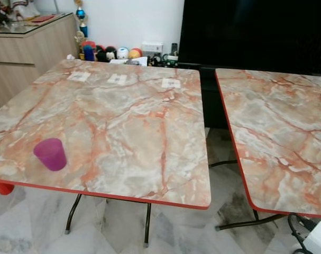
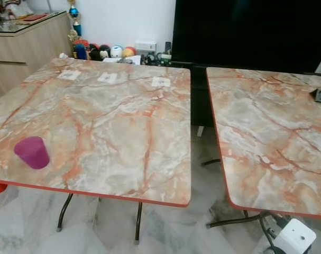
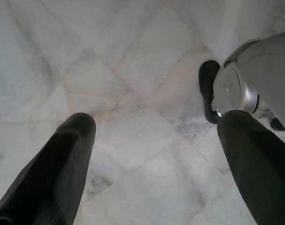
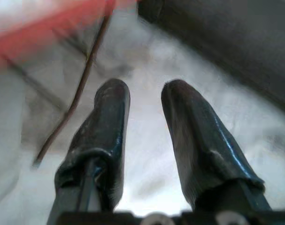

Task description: Setting the table

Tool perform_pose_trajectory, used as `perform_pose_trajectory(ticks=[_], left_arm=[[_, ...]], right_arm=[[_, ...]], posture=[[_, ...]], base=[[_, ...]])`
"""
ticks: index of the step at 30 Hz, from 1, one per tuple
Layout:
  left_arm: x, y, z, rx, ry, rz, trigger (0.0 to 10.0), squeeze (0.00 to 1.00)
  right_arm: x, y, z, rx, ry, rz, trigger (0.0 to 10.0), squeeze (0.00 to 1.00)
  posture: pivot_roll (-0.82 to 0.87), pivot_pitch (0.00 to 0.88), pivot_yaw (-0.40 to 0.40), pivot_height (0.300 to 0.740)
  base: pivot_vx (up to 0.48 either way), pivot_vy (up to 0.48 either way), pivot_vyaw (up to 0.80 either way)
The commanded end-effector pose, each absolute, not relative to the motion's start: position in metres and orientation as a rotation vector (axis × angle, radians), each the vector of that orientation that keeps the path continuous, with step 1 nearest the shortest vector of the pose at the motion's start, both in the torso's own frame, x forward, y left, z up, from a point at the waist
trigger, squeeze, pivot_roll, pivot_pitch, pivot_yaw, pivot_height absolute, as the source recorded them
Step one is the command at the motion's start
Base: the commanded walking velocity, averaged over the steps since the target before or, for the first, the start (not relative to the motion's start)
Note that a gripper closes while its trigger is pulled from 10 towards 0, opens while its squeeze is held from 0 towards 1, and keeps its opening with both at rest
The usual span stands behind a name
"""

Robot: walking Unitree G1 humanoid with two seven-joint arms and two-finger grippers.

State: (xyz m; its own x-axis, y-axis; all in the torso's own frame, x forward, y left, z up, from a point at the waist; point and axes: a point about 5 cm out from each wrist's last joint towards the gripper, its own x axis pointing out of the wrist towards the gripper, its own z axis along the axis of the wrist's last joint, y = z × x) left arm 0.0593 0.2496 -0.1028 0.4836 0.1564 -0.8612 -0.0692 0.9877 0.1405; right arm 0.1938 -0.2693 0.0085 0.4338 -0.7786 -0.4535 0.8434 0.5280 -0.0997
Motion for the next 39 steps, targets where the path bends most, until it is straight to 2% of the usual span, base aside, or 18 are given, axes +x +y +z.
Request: perform_pose_trajectory(ticks=[1,3,4,5,7,9,12,18,23,32,39], left_arm=[[0.053,0.247,-0.104,0.084,1.074,0.128,10.0,0.0],[0.053,0.247,-0.104,0.08,1.073,0.134,10.0,0.0],[0.053,0.247,-0.104,0.08,1.073,0.134,10.0,0.0],[0.053,0.247,-0.104,0.079,1.072,0.137,10.0,0.0],[0.053,0.247,-0.104,0.078,1.072,0.139,10.0,0.0],[0.054,0.247,-0.104,0.077,1.071,0.14,10.0,0.0],[0.054,0.247,-0.104,0.075,1.07,0.142,10.0,0.0],[0.054,0.249,-0.104,0.075,1.067,0.152,10.0,0.0],[0.054,0.25,-0.103,0.078,1.065,0.149,10.0,0.0],[0.055,0.255,-0.101,0.111,1.065,0.12,10.0,0.0],[0.055,0.256,-0.101,0.12,1.07,0.115,10.0,0.0]], right_arm=[[0.195,-0.258,-0.015,0.262,0.617,-0.908,10.0,0.0],[0.203,-0.246,-0.026,0.268,0.686,-0.758,10.0,0.0],[0.203,-0.246,-0.026,0.268,0.686,-0.758,10.0,0.0],[0.212,-0.234,-0.034,0.262,0.731,-0.598,10.0,0.0],[0.214,-0.231,-0.04,0.175,0.764,-0.528,10.0,0.0],[0.216,-0.216,-0.051,0.088,0.805,-0.348,10.0,0.0],[0.209,-0.209,-0.061,0.0,0.85,-0.255,10.0,0.0],[0.195,-0.195,-0.075,-0.056,0.905,-0.123,10.0,0.0],[0.18,-0.194,-0.084,-0.063,0.955,-0.081,10.0,0.0],[0.174,-0.191,-0.087,-0.015,0.958,-0.171,10.0,0.0],[0.171,-0.187,-0.089,-0.02,0.968,-0.169,10.0,0.0]], posture=[[-0.02,0.026,-0.03,0.74],[-0.02,0.028,-0.03,0.74],[-0.02,0.028,-0.03,0.74],[-0.02,0.031,-0.031,0.74],[-0.02,0.031,-0.031,0.74],[-0.02,0.035,-0.031,0.74],[0.0,0.036,-0.027,0.74],[0.0,0.044,-0.012,0.74],[0.01,0.051,0.003,0.74],[0.0,0.058,0.039,0.74],[0.0,0.057,0.036,0.74]], base=[[0.0,0.0,0.0],[0.0,0.0,0.0],[0.0,0.0,0.0],[0.0,0.0,0.0],[0.0,0.0,0.0],[0.0,0.0,0.0],[0.0,0.0,0.0],[0.0,0.0,0.0],[0.0,0.0,0.0],[0.0,0.0,0.0],[0.0,-0.393,0.0]])
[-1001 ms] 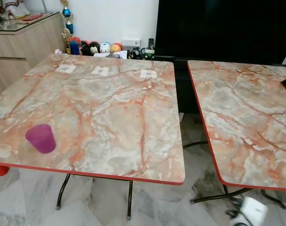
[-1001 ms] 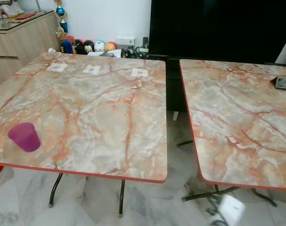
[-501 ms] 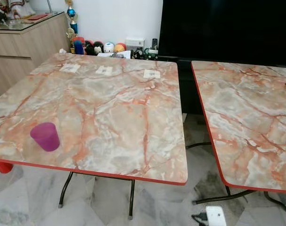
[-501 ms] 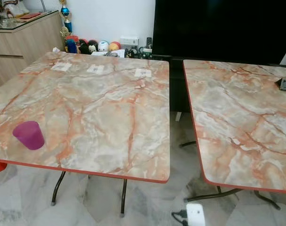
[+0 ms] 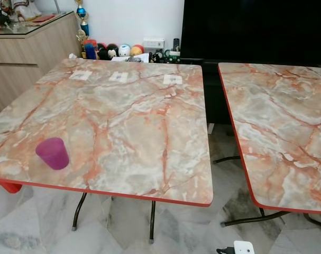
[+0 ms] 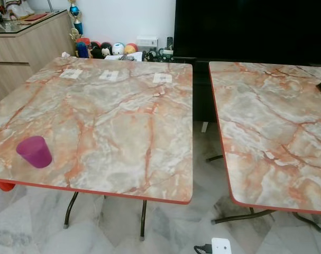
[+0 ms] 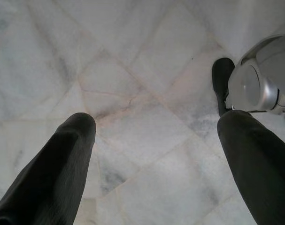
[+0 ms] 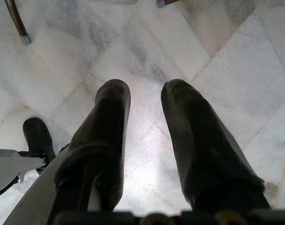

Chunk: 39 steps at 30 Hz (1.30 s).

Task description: Setting the table

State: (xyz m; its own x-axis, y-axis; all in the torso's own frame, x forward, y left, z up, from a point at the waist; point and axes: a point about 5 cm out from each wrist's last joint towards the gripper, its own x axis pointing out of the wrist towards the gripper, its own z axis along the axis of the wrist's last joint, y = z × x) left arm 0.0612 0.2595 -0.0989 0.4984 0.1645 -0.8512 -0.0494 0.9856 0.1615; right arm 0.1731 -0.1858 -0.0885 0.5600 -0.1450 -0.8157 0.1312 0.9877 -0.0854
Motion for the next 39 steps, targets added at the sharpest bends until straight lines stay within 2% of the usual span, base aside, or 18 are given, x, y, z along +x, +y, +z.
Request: perform_pose_trajectory(ticks=[1,9,21,39], left_arm=[[0.055,0.256,-0.102,0.118,1.071,0.12,10.0,0.0],[0.054,0.252,-0.103,0.088,1.066,0.132,10.0,0.0],[0.053,0.251,-0.103,0.064,1.067,0.148,10.0,0.0],[0.053,0.251,-0.103,0.063,1.068,0.15,10.0,0.0]], right_arm=[[0.171,-0.186,-0.089,-0.024,0.968,-0.162,10.0,0.0],[0.165,-0.198,-0.09,-0.027,0.963,-0.165,10.0,0.0],[0.164,-0.199,-0.09,-0.035,0.953,-0.147,10.0,0.0],[0.161,-0.2,-0.091,-0.025,0.953,-0.13,10.0,0.0]], posture=[[0.0,0.057,0.036,0.74],[0.01,0.058,0.013,0.74],[0.01,0.054,0.008,0.74],[0.01,0.051,0.007,0.74]], base=[[0.0,0.0,0.0],[0.0,0.0,0.0],[0.0,0.0,0.0],[0.0,0.428,0.0]])
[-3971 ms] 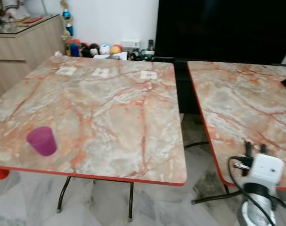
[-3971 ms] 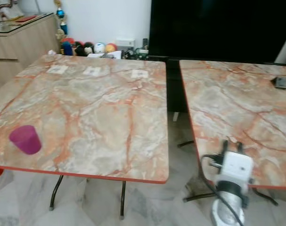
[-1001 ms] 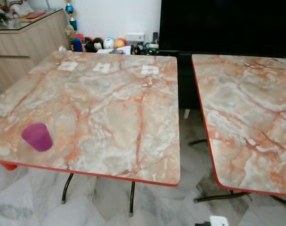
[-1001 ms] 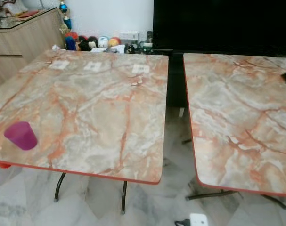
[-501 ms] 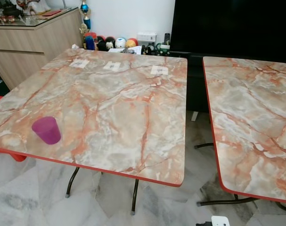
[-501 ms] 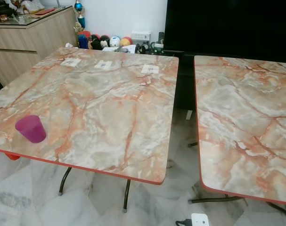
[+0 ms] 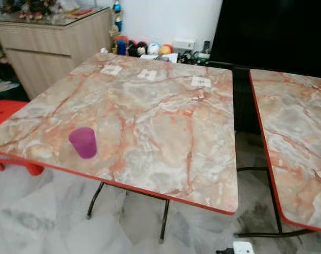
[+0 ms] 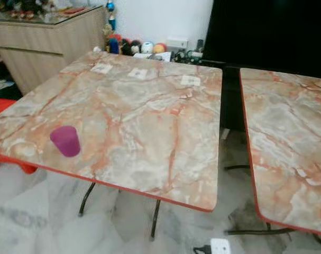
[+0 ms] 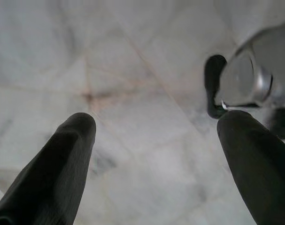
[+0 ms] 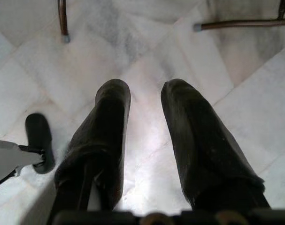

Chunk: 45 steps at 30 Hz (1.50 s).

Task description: Setting the table

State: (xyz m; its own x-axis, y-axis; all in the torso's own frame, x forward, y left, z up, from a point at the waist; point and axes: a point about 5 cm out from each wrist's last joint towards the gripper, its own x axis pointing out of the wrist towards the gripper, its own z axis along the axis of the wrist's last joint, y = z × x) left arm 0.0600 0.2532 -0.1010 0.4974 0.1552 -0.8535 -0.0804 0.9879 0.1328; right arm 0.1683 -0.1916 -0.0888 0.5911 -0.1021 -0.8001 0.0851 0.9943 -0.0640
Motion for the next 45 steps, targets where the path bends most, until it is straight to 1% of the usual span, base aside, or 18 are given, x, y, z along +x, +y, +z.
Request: perform_pose_trajectory(ticks=[1,22,31,45], left_arm=[[0.0534,0.2506,-0.1033,0.063,1.067,0.15,10.0,0.0],[0.054,0.2495,-0.1035,0.059,1.064,0.151,10.0,0.0],[0.054,0.2495,-0.1033,0.065,1.062,0.147,10.0,0.0],[0.054,0.2492,-0.1034,0.064,1.061,0.145,10.0,0.0]], right_arm=[[0.1614,-0.1996,-0.0907,-0.025,0.953,-0.13,10.0,0.0],[0.1617,-0.2014,-0.0904,-0.025,0.954,-0.138,10.0,0.0],[0.1612,-0.2016,-0.0906,-0.019,0.955,-0.144,10.0,0.0],[0.161,-0.2015,-0.0909,-0.021,0.963,-0.135,10.0,0.0]], posture=[[0.01,0.051,0.007,0.74],[0.02,0.049,0.004,0.74],[0.02,0.052,0.004,0.74],[0.02,0.053,0.003,0.74]], base=[[0.0,0.461,0.0],[0.0,0.442,0.0],[0.0,0.0,0.0],[0.0,0.0,-0.77]])
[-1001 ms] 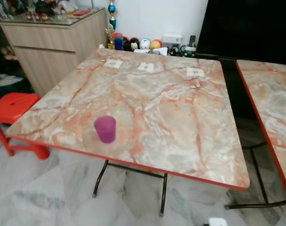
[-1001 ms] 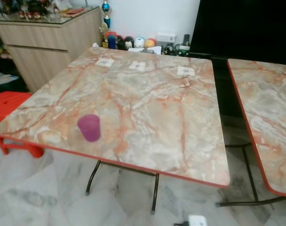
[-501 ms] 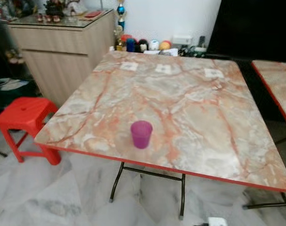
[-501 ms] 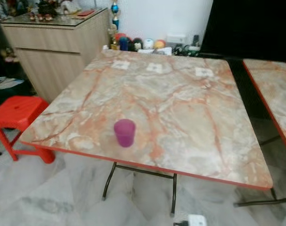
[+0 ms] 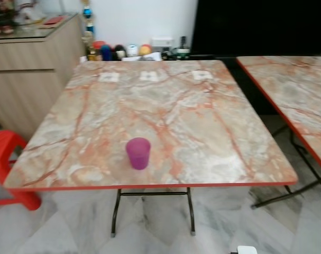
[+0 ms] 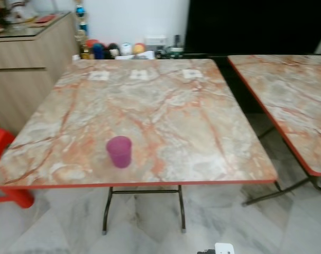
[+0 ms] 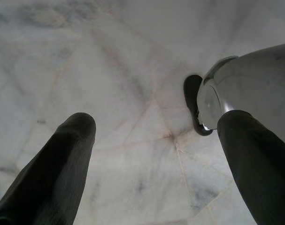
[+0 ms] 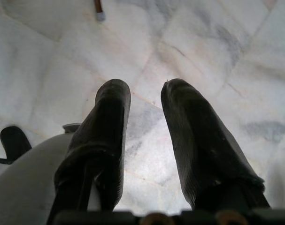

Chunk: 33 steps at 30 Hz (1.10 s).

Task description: Setting the table

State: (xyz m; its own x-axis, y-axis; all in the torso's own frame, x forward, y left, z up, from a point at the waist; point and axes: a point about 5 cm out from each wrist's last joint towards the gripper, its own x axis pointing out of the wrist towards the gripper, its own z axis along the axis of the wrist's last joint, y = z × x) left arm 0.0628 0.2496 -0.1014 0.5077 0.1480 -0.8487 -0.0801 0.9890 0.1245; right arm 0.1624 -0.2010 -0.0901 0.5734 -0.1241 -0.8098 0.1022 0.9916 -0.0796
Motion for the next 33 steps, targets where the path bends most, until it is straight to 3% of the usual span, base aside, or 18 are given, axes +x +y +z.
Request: perform_pose_trajectory(ticks=[1,7,19,32,33], left_arm=[[0.054,0.249,-0.103,0.064,1.061,0.145,10.0,0.0],[0.054,0.249,-0.103,0.065,1.06,0.142,10.0,0.0],[0.054,0.249,-0.103,0.064,1.059,0.14,10.0,0.0],[0.061,0.254,-0.095,0.134,0.915,0.211,10.0,0.0],[0.119,0.247,-0.084,0.178,0.798,0.182,10.0,0.0]], right_arm=[[0.161,-0.202,-0.091,-0.022,0.963,-0.133,10.0,0.0],[0.161,-0.201,-0.091,-0.022,0.961,-0.13,10.0,0.0],[0.161,-0.201,-0.09,-0.021,0.952,-0.13,10.0,0.0],[0.161,-0.202,-0.091,-0.024,0.951,-0.133,10.0,0.0],[0.161,-0.202,-0.091,-0.024,0.951,-0.133,10.0,0.0]], posture=[[0.02,0.053,0.003,0.74],[0.02,0.053,0.003,0.74],[0.02,0.053,0.002,0.74],[0.03,0.053,0.002,0.74],[0.03,0.053,0.002,0.74]], base=[[0.0,0.0,-0.79],[0.0,0.0,-0.75],[0.0,0.0,0.0],[0.0,0.0,0.0],[0.0,0.0,0.0]])
